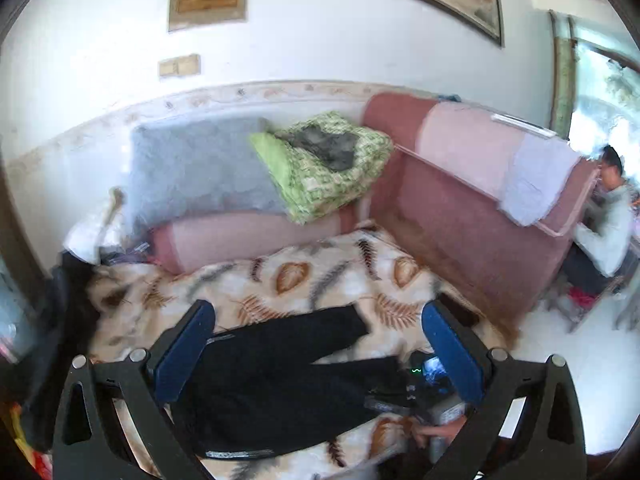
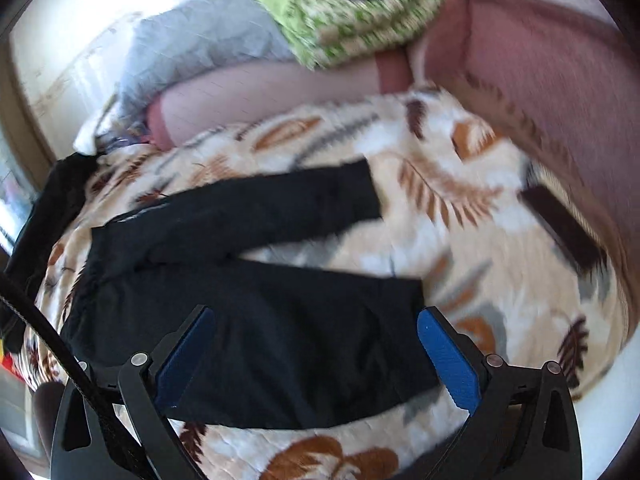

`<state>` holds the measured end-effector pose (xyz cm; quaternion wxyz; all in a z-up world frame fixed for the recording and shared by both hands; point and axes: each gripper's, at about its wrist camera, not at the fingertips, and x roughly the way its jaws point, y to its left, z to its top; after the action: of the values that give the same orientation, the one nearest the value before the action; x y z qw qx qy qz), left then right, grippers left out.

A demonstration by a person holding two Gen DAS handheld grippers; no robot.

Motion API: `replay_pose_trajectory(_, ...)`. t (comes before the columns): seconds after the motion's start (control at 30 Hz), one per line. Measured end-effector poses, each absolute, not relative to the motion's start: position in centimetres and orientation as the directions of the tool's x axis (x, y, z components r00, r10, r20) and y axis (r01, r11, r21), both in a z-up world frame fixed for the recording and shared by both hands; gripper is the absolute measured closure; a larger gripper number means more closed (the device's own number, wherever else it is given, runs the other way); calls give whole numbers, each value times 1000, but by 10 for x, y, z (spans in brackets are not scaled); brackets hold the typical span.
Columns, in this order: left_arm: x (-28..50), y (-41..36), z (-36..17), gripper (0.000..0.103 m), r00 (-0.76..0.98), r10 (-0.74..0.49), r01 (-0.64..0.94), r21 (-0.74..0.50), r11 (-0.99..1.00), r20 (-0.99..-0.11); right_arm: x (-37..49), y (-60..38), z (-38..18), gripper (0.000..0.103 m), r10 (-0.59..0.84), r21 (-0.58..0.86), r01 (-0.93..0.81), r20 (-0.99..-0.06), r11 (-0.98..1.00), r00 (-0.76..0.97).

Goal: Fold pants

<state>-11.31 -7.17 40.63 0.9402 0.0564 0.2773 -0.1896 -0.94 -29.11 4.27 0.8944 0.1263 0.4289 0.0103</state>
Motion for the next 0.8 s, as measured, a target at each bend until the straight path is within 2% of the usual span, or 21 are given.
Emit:
replay_pose_trajectory(0.23, -78, -70, 407, 0, 721, -302, 347, -53, 936, -623, -7, -296, 48, 0, 119, 253, 122, -760, 960, 639)
replay_pose_trajectory(0.4, -82, -68, 444, 0, 813, -250, 312, 32, 949, -526, -1, -288, 46, 0, 123, 241, 111, -777, 964, 618)
replay_pose_trajectory(0.53, -71, -54, 464, 0, 837, -233, 263, -11, 965, -494, 4, -286, 43, 0, 114, 230, 117, -786, 966, 607)
replay_pose_trajectory(0.6, -69, -48, 456, 0, 841, -203, 223, -19, 975, -501, 3, -282, 45, 0, 112, 224, 109, -784, 968, 611)
replay_pose_trajectory(0.7, -62, -49, 430, 0, 783, -215, 240, -35, 970, -584, 3, -274, 45, 0, 104, 202, 92, -785, 975, 611)
replay_pose_trajectory(0.8, -79, -64, 402, 0, 787, -211, 303, 66, 951, -579, 6, -269, 42, 0, 107, 193, 80, -793, 978, 600)
